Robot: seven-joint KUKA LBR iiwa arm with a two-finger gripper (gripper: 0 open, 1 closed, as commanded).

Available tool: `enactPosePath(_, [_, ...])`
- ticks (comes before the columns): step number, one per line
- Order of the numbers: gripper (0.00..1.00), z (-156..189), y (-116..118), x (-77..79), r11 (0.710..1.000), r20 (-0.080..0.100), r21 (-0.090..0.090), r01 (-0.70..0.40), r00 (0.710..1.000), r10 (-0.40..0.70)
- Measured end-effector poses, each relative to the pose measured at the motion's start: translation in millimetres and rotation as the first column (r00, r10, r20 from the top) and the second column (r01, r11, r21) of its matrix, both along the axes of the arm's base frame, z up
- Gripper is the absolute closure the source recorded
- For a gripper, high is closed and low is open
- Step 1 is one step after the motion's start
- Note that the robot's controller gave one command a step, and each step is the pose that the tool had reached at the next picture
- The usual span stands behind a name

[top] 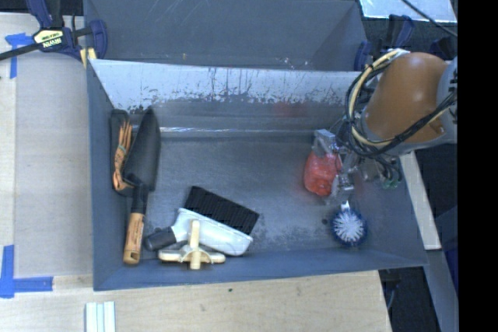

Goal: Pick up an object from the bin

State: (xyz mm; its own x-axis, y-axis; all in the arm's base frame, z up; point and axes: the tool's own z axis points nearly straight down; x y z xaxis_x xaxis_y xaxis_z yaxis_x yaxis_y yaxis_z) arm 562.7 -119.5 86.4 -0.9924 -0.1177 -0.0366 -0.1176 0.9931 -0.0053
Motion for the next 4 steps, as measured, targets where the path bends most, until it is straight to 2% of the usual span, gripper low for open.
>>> enactPosePath(1, [1.00,0.2,0.0,0.0,1.000,0.000,0.000,0.000,1.000,0.000])
enactPosePath(2, [1.00,92.9,5.0,6.3,1.000,-0.010,-0.001,-0.013,1.000,0.013])
enactPosePath(3, [1.00,23.6,-0.9,-2.1,1.000,-0.005,0.000,0.007,1.000,-0.007])
enactPosePath(4, [1.00,31.4,-0.3,0.2,1.000,0.001,-0.002,0.005,1.000,-0.005])
